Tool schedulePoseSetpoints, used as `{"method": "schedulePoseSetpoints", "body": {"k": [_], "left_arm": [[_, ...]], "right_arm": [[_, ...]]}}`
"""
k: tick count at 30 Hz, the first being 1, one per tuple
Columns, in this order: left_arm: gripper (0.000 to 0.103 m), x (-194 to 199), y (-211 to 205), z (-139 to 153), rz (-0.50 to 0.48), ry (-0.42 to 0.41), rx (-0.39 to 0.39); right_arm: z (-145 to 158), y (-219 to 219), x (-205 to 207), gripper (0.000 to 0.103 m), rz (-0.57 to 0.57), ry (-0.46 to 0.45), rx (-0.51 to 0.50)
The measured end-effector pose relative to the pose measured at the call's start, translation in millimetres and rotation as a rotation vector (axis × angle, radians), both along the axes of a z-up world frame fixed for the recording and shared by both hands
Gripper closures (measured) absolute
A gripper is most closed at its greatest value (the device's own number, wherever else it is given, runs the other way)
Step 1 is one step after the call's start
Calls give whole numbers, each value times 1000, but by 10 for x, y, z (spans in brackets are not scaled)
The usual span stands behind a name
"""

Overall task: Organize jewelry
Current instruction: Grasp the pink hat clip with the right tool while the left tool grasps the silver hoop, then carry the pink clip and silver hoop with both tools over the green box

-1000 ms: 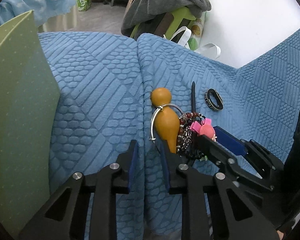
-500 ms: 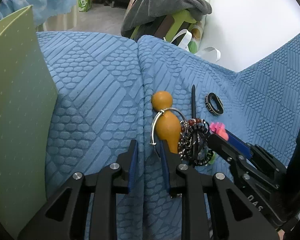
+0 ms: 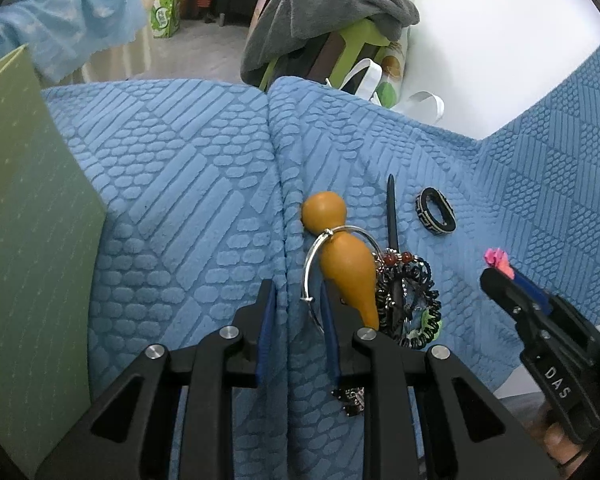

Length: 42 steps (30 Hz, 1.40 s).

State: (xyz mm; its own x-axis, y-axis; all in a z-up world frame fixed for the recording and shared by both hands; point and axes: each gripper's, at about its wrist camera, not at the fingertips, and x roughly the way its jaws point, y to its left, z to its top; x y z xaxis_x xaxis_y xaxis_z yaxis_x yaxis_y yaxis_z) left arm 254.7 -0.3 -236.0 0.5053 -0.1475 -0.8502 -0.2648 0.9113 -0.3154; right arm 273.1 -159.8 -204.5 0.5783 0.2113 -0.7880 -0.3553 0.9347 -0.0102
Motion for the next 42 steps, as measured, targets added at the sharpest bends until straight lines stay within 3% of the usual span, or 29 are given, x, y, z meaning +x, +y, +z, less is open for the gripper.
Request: {"method": "schedulePoseSetpoints", "body": {"k": [5, 7, 11, 29, 37, 42], "left_arm": [[81, 30, -47, -24, -13, -5, 24], [90, 21, -45, -30, -14, -10, 30], [96, 10, -45, 18, -10, -35, 34], [96, -162, -203, 614, -57, -109, 18], [96, -319, -183, 1043, -71, -157, 9], [96, -389, -160, 1341, -72, -180, 43]], "right_arm": [[45, -79, -21, 80, -34, -9, -12], [70, -113, -42, 80, -42, -11, -2], [141, -162, -81, 80, -54, -26, -1], [388, -283, -265, 80, -95, -36, 51], [643, -276, -376, 80, -93, -55, 91], [846, -266, -447, 80, -84, -69, 110]]}}
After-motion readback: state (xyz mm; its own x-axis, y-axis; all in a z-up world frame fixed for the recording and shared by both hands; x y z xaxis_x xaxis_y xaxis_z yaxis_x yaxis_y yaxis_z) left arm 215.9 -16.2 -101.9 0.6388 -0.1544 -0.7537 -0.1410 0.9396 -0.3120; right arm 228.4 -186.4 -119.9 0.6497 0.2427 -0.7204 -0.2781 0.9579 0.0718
